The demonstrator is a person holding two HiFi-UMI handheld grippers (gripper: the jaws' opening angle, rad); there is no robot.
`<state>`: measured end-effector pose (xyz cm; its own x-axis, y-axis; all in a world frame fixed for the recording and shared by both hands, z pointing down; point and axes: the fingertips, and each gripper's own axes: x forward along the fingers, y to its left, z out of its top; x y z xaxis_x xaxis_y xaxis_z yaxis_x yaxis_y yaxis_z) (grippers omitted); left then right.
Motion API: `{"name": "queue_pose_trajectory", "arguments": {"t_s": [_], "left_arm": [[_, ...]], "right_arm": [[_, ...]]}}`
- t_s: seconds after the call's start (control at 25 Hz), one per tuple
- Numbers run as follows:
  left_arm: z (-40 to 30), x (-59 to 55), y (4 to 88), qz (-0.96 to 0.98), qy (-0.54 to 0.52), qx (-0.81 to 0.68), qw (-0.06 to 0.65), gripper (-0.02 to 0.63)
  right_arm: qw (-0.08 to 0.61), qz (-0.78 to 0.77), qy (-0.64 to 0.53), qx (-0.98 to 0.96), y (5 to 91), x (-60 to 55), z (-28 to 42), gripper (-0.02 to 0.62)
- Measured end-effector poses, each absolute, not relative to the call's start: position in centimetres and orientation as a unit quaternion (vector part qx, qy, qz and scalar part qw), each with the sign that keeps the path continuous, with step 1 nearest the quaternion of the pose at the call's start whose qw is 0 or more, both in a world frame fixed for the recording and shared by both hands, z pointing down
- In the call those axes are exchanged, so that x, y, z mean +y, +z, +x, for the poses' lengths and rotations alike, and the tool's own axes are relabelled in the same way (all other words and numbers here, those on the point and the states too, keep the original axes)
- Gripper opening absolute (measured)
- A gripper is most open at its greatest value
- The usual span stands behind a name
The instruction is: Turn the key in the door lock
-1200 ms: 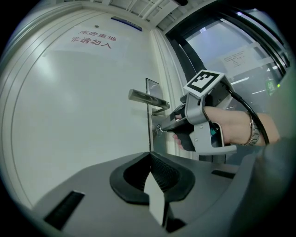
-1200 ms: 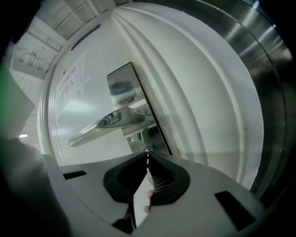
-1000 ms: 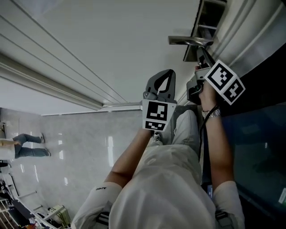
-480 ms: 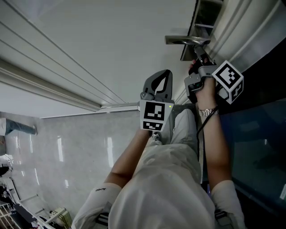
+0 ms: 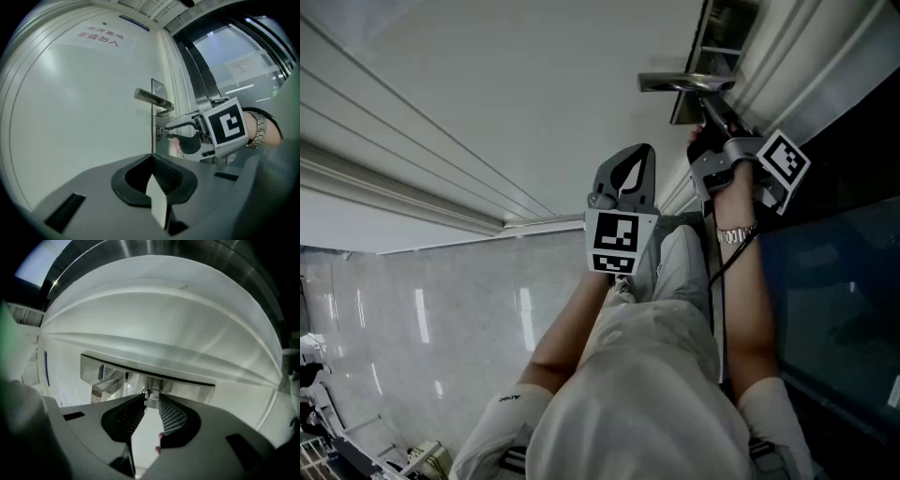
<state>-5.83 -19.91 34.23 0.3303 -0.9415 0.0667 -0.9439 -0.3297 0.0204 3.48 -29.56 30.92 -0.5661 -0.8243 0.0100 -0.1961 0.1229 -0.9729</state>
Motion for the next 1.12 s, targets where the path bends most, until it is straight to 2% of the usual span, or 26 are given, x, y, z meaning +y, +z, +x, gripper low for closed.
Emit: {"name": "queue_pose_trajectory", "arguments": {"t_s": [0.12,0.24,0.36,0.8,1.12], "left_arm": [[-5.8,-20.3,34.6,0.816,0.023,-0.577,0.031,0.008],[-6.1,-20.5,34.9,0.815,0.023,-0.578,0.032,0.008],[-6.4,-20.3,35.0,0.813,0.023,-0.58,0.033,0.008],[-5.8,-20.5,35.1,0.815,0.023,-0.578,0.034,0.008],[-5.4,-20.3,35.1,0.816,0.027,-0.577,0.033,0.008]], "right_arm": [[0.261,-0.374,-0.529,0.716,31.3,-29.8,3.6,0.107],[0.247,-0.379,-0.502,0.737,31.3,-29.8,3.9,0.112],[0.207,-0.414,-0.427,0.777,30.8,-29.0,4.5,0.113],[-0.118,-0.515,0.047,0.848,28.2,-27.0,3.2,0.127],[-0.289,-0.498,0.269,0.772,28.6,-26.6,1.3,0.127]]}}
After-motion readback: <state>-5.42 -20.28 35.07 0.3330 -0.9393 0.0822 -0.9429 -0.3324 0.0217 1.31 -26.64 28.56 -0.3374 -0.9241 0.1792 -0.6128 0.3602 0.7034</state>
